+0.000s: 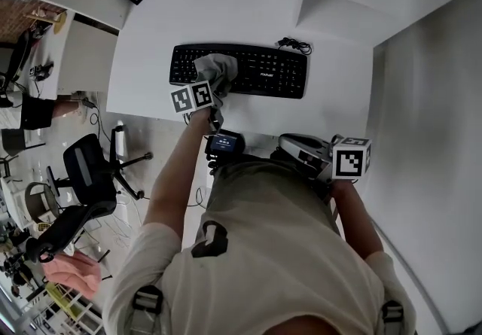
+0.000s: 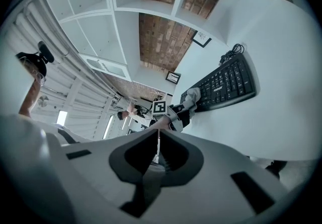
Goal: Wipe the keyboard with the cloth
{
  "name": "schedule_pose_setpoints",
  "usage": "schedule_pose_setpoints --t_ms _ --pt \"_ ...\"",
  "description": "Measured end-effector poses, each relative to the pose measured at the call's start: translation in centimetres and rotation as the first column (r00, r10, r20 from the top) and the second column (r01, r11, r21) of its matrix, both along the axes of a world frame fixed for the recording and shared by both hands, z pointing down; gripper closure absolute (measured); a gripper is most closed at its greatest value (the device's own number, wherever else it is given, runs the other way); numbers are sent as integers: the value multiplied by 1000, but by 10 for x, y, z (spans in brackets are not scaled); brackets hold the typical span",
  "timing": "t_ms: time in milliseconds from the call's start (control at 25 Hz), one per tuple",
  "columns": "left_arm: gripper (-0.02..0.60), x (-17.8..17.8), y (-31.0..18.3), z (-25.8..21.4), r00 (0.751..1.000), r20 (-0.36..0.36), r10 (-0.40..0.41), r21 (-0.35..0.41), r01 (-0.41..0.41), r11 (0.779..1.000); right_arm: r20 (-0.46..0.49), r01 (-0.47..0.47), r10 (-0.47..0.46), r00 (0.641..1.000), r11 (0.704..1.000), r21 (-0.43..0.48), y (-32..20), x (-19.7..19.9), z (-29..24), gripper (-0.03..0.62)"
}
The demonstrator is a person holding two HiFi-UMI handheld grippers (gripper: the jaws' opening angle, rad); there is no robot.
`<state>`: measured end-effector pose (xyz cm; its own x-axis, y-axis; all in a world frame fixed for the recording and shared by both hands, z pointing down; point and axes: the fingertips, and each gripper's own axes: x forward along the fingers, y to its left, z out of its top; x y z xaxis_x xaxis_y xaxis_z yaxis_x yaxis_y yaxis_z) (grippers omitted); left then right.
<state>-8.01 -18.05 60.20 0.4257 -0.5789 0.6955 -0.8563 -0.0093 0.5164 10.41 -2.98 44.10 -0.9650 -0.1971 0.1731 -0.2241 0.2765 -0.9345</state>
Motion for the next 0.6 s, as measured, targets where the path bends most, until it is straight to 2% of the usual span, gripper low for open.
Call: schedule_pose_setpoints --t_ms 120,280,400,600 --pt "558 12 -1 0 1000 23 7 4 -7 1000 -2 -1 1 1000 1000 -2 -1 5 0 588" --pt "558 32 4 2 999 -34 38 -9 -38 999 2 -3 3 1000 1000 -8 0 9 3 588" --pt "558 38 2 3 999 -23 35 11 -34 999 2 0 0 1000 1000 -7 -2 10 4 588" --pt "558 60 9 1 994 -72 77 43 -74 996 8 -11 11 1000 1000 -3 -2 12 6 588"
